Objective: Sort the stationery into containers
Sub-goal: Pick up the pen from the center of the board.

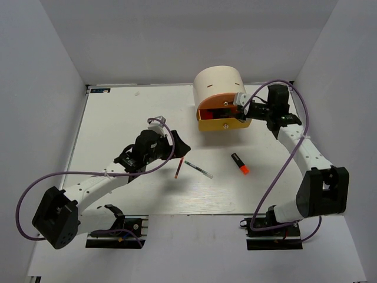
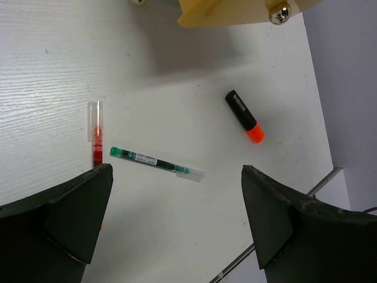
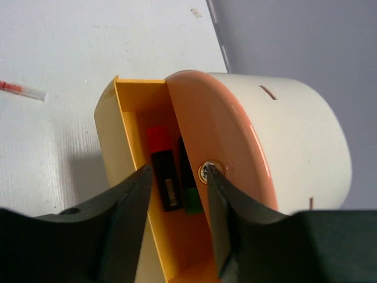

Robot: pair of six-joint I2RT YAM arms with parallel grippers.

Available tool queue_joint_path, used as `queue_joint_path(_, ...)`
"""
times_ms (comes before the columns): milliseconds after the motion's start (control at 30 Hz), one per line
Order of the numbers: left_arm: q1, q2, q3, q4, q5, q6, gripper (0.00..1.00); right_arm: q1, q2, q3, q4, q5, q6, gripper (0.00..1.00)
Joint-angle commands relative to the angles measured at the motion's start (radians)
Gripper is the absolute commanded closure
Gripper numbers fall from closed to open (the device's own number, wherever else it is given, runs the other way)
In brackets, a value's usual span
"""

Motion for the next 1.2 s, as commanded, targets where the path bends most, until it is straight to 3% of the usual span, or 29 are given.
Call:
queue_joint_path(0, 0.001, 0.009, 0.035, 0.026, 0.017, 0.006, 0.0, -0.01, -0.082, -0.023, 0.056, -0.029, 0.109, 0.55)
queue_joint_path(67, 0.001, 0.018, 0.044, 0.026, 0.017, 0.006, 0.0, -0.017, -0.119, -0.031, 0.06, -0.025, 0.213, 0.63)
queue_joint_path(133, 0.001, 0.018, 0.044, 0.035, 0.026, 0.006, 0.02, -0.019, -0.136, -0.036, 0.02, 0.021, 0.347, 0.99)
queue_joint_path(267, 0.001, 0.038, 0.044, 0.048, 0.048, 0.006, 0.09, -0.02, -0.206, -0.101, -0.067, 0.213, 0.578, 1.0)
queue_joint_path(367, 0.001, 0.049, 0.044, 0.057, 0.078, 0.015, 0.27, -0.028, -0.229, -0.141, -0.237, 0.201, 0.523, 1.0)
queue_joint_path(400, 0.001, 0.063, 0.044, 0.057, 0.089, 0.015, 0.41, -0.03, -0.249, -0.157, -0.287, 0.175, 0.506, 1.0)
queue_joint_path(433, 0.001, 0.072, 0.044, 0.057, 0.089, 0.015, 0.47, -0.027, -0.262, -0.224, -0.308, 0.161, 0.477, 0.99)
queue_joint_path(500, 0.001, 0.101, 0.065, 0.034, 0.089, 0.024, 0.58, -0.017, -0.327, -0.282, -0.31, 0.157, 0.407, 0.7)
queue_joint_path(533, 0.001, 0.112, 0.084, 0.02, 0.089, 0.037, 0.58, -0.014, -0.343, -0.339, -0.302, 0.182, 0.399, 0.48)
queue_joint_path(600, 0.001, 0.141, 0.104, -0.026, 0.078, 0.049, 0.59, -0.005, -0.363, -0.401, -0.316, 0.215, 0.358, 0.35)
queue_joint_path(733, -0.008, 0.162, 0.135, -0.093, 0.043, 0.069, 0.38, 0.013, -0.328, -0.489, -0.28, 0.363, 0.426, 0.31)
queue_joint_path(867, -0.017, 0.162, 0.144, -0.118, 0.025, 0.069, 0.28, 0.033, -0.227, -0.487, -0.232, 0.515, 0.563, 0.27)
queue_joint_path(1167, -0.017, 0.098, 0.09, -0.127, -0.014, 0.06, 0.24, 0.081, -0.11, -0.484, -0.098, 0.703, 0.664, 0.26)
